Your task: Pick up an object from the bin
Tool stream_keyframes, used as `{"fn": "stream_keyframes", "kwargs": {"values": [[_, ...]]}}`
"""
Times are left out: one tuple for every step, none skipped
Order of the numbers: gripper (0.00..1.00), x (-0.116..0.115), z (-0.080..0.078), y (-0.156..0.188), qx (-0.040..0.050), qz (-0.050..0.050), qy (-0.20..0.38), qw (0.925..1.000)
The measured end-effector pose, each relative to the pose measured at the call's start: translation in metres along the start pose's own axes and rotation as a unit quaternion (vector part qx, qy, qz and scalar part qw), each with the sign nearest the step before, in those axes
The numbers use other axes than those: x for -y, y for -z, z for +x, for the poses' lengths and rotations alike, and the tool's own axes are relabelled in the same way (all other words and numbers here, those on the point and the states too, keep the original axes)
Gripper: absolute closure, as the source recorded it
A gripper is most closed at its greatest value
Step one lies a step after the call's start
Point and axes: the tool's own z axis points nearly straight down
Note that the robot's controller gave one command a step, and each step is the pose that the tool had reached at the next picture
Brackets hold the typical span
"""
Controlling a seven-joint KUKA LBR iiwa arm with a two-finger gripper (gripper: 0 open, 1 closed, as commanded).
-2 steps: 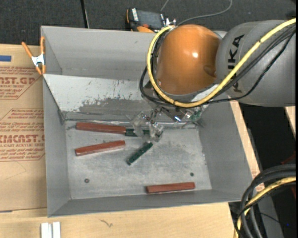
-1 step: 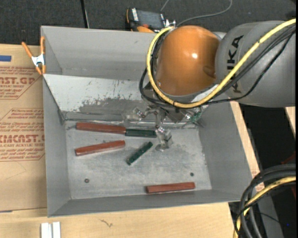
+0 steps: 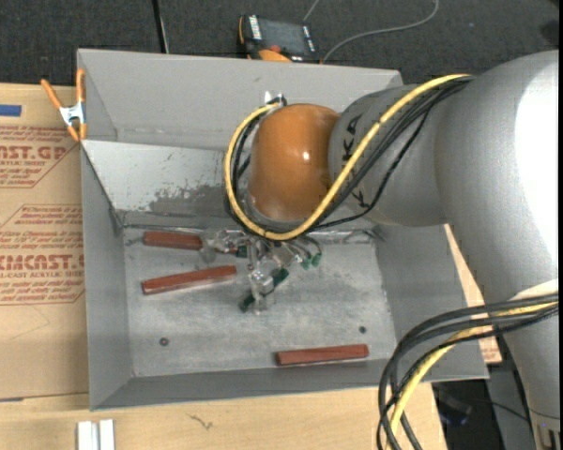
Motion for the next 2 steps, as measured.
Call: {"fn": "stream_keyframes", "kwargs": {"values": [[0.0, -0.004, 0.0022, -0.0203, 0.0001, 0.002, 0.038, 0.9993], [1.0, -0.003, 0.0004, -0.0162, 0.0017, 0.003, 0.038, 0.9993]]}}
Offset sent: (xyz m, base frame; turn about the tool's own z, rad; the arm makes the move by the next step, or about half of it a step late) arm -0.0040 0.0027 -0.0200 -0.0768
